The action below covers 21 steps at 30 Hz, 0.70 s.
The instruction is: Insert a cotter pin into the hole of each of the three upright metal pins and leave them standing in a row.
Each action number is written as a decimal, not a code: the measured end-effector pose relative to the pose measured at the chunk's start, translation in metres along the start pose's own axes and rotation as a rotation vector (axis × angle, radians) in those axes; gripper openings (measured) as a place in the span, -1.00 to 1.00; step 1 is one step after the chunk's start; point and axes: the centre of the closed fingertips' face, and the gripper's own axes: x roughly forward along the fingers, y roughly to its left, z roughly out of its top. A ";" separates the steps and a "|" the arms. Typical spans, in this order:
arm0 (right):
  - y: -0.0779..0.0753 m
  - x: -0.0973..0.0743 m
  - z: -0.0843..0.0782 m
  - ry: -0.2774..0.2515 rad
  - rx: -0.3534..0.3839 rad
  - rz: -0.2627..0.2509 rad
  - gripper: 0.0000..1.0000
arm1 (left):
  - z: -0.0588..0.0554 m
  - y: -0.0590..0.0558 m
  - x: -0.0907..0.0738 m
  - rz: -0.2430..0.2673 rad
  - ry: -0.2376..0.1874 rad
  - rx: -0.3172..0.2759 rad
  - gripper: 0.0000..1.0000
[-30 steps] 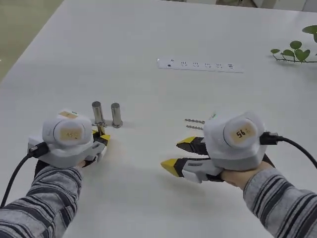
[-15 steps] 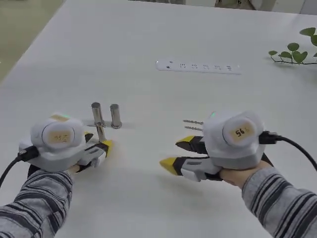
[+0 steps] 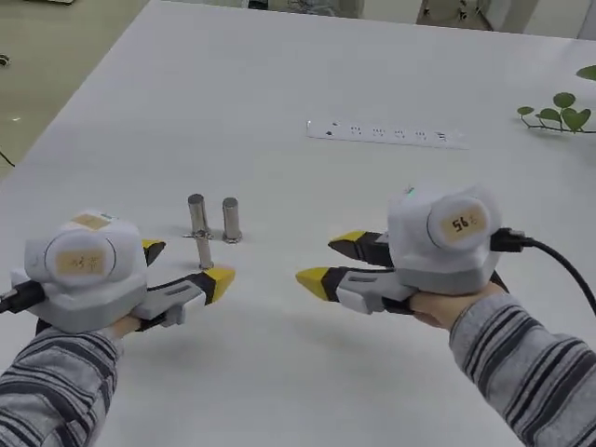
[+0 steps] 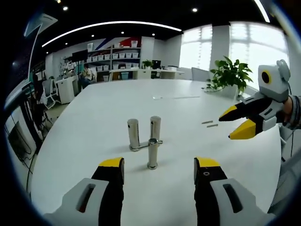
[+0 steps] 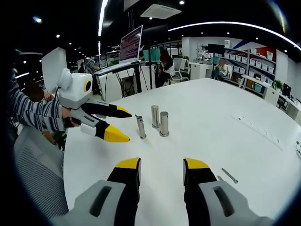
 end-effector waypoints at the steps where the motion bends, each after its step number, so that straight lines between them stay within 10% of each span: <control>1: -0.001 0.003 0.003 -0.007 0.002 0.001 -0.36 | 0.001 -0.001 -0.002 -0.002 -0.006 -0.001 0.19; 21: -0.009 0.058 0.047 -0.072 0.031 0.031 -0.43 | 0.002 -0.012 -0.025 -0.021 -0.014 0.024 0.68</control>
